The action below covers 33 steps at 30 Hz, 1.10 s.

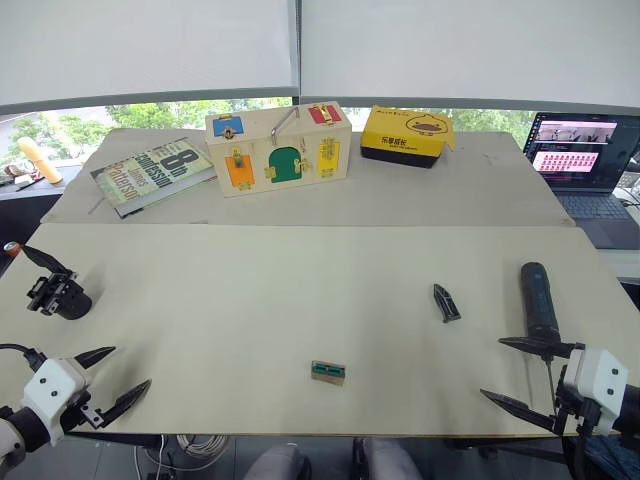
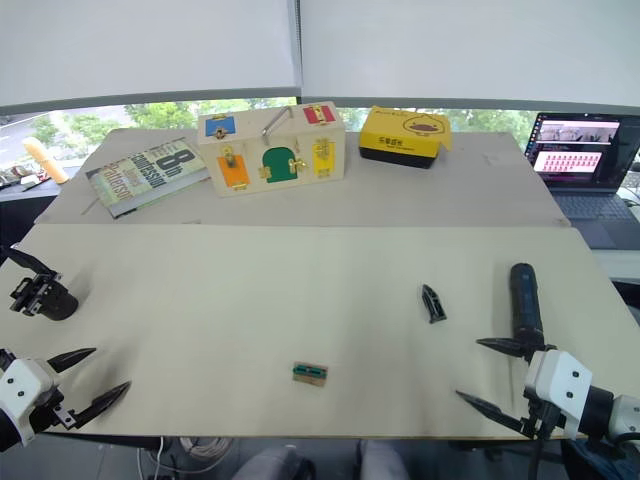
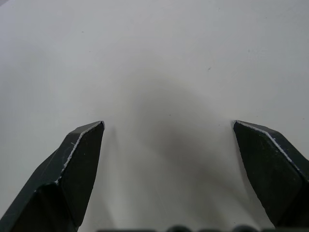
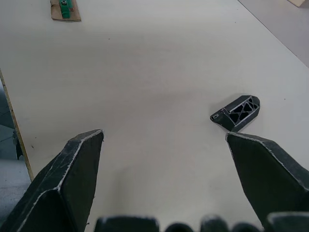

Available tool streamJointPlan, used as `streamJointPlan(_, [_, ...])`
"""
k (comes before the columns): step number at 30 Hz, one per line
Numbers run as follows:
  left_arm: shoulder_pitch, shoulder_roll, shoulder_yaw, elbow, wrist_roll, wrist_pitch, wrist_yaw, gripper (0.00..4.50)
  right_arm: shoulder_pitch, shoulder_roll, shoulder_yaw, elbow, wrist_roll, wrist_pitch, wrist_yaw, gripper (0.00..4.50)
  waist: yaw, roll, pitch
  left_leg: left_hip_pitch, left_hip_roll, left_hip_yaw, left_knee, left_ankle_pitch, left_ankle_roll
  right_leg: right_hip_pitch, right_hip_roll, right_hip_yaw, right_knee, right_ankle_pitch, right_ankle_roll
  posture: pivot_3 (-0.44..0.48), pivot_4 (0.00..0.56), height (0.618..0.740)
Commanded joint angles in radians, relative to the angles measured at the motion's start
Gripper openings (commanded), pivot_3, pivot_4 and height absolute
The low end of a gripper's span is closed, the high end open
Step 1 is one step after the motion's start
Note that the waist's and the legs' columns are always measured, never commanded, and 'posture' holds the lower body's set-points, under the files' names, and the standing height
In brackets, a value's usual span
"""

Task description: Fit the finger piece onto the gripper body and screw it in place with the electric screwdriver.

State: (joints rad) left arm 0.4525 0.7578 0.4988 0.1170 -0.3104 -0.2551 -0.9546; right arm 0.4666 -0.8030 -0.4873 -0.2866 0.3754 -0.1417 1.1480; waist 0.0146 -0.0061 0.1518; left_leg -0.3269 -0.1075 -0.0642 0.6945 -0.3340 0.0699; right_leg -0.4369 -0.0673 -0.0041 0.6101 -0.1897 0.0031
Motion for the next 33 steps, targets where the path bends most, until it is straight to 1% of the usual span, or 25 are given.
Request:
streamJointPlan(1, [0.015, -0.013, 0.016, -0.047, -0.014, 0.019, 0.017, 4.5, -0.023, -0.014, -0.001, -0.038, 0.019, 0.031, -0.021, 4.46, 0.0, 0.0, 0.0, 0.0, 0.0, 0.0, 0.0, 0.0, 0.0, 0.0, 0.0, 0.0, 0.0, 0.0, 0.0, 0.0, 0.15, 0.74])
streamJointPlan(3, [0.021, -0.037, 0.036, -0.084, -0.054, 0.063, 0.045, 4.5, -0.065, -0.008, 0.03, -0.074, 0.029, 0.084, -0.061, 4.46, -0.004, 0.0, 0.0, 0.0, 0.0, 0.0, 0.0, 0.0, 0.0, 0.0, 0.0, 0.0, 0.0, 0.0, 0.0, 0.0, 0.15, 0.74])
streamJointPlan(6, [0.021, -0.084, 0.082, -0.134, -0.129, 0.147, 0.1, 4.5, -0.154, 0.043, 0.063, -0.164, 0.14, 0.123, -0.111, 4.46, -0.005, -0.002, 0.001, 0.0, 0.001, 0.002, 0.0, 0.0, 0.0, -0.001, 0.0, 0.002, 0.001, 0.0, 0.0, 0.0, 0.15, 0.74])
streamJointPlan(8, [0.025, -0.121, 0.111, -0.161, -0.159, 0.185, 0.144, 4.5, -0.187, 0.048, 0.088, -0.208, 0.162, 0.181, -0.144, 4.46, -0.003, -0.002, 0.001, 0.0, 0.002, 0.002, 0.0, 0.0, -0.001, -0.001, 0.002, 0.002, 0.001, 0.0, 0.0, 0.0, 0.15, 0.74])
streamJointPlan(9, [0.031, -0.155, 0.135, -0.172, -0.175, 0.2, 0.186, 4.5, -0.214, 0.064, 0.114, -0.233, 0.171, 0.187, -0.164, 4.46, -0.002, -0.002, 0.001, 0.0, 0.002, 0.002, 0.0, 0.0, -0.001, -0.001, 0.002, 0.002, 0.001, 0.0, 0.0, 0.0, 0.15, 0.74])
streamJointPlan(12, [0.059, -0.248, 0.198, -0.188, -0.204, 0.223, 0.284, 4.5, -0.288, 0.135, 0.178, -0.287, 0.181, 0.157, -0.217, 4.46, -0.003, -0.003, 0.001, 0.0, 0.002, 0.002, 0.0, -0.001, -0.001, -0.001, 0.003, 0.002, 0.0, 0.0, 0.0, 0.0, 0.15, 0.74])
streamJointPlan(15, [0.077, -0.311, 0.248, -0.185, -0.219, 0.234, 0.356, 4.5, -0.327, 0.189, 0.225, -0.304, 0.163, 0.109, -0.223, 4.46, -0.002, -0.004, 0.001, 0.0, 0.002, 0.002, 0.0, -0.001, -0.001, -0.002, 0.004, 0.004, 0.0, 0.0, 0.0, 0.0, 0.15, 0.74])
streamJointPlan(18, [0.073, -0.366, 0.307, -0.18, -0.255, 0.249, 0.443, 4.5, -0.351, 0.216, 0.267, -0.31, 0.157, 0.091, -0.223, 4.46, 0.004, -0.007, 0.001, 0.0, 0.002, 0.002, 0.001, -0.002, -0.001, -0.002, 0.004, 0.004, -0.001, 0.0, 0.0, 0.0, 0.15, 0.74])
streamJointPlan(22, [0.064, -0.421, 0.363, -0.181, -0.291, 0.263, 0.535, 4.5, -0.367, 0.223, 0.301, -0.319, 0.187, 0.119, -0.223, 4.46, 0.006, -0.008, 0.001, 0.0, 0.002, 0.002, 0.001, -0.002, -0.001, -0.001, 0.004, 0.004, 0.0, 0.0, 0.0, 0.0, 0.15, 0.74])
streamJointPlan(24, [0.07, -0.442, 0.365, -0.182, -0.296, 0.261, 0.553, 4.5, -0.374, 0.226, 0.317, -0.312, 0.182, 0.119, -0.222, 4.46, 0.004, -0.009, 0.0, 0.001, 0.002, 0.002, 0.001, -0.002, -0.001, -0.001, 0.005, 0.004, 0.0, 0.0, 0.0, 0.0, 0.15, 0.74])
streamJointPlan(27, [0.073, -0.456, 0.341, -0.203, -0.281, 0.255, 0.558, 4.5, -0.4, 0.23, 0.335, -0.302, 0.172, 0.118, -0.227, 4.46, 0.003, -0.009, 0.0, 0.002, 0.002, 0.003, 0.001, -0.002, -0.002, -0.001, 0.005, 0.005, 0.0, 0.0, 0.0, 0.0, 0.15, 0.74])
streamJointPlan(31, [0.05, -0.466, 0.309, -0.258, -0.259, 0.258, 0.601, 4.5, -0.406, 0.227, 0.338, -0.299, 0.17, 0.122, -0.234, 4.46, 0.005, -0.01, 0.0, 0.002, 0.002, 0.002, 0.001, -0.006, -0.009, -0.001, 0.005, 0.005, 0.0, 0.0, 0.0, 0.0, 0.15, 0.74])
streamJointPlan(33, [0.011, -0.454, 0.291, -0.274, -0.227, 0.291, 0.67, 4.5, -0.407, 0.221, 0.34, -0.3, 0.173, 0.128, -0.236, 4.46, 0.006, -0.011, -0.001, 0.002, 0.002, 0.003, 0.001, -0.006, -0.009, -0.001, 0.006, 0.005, 0.0, 0.0, 0.0, 0.0, 0.15, 0.74])
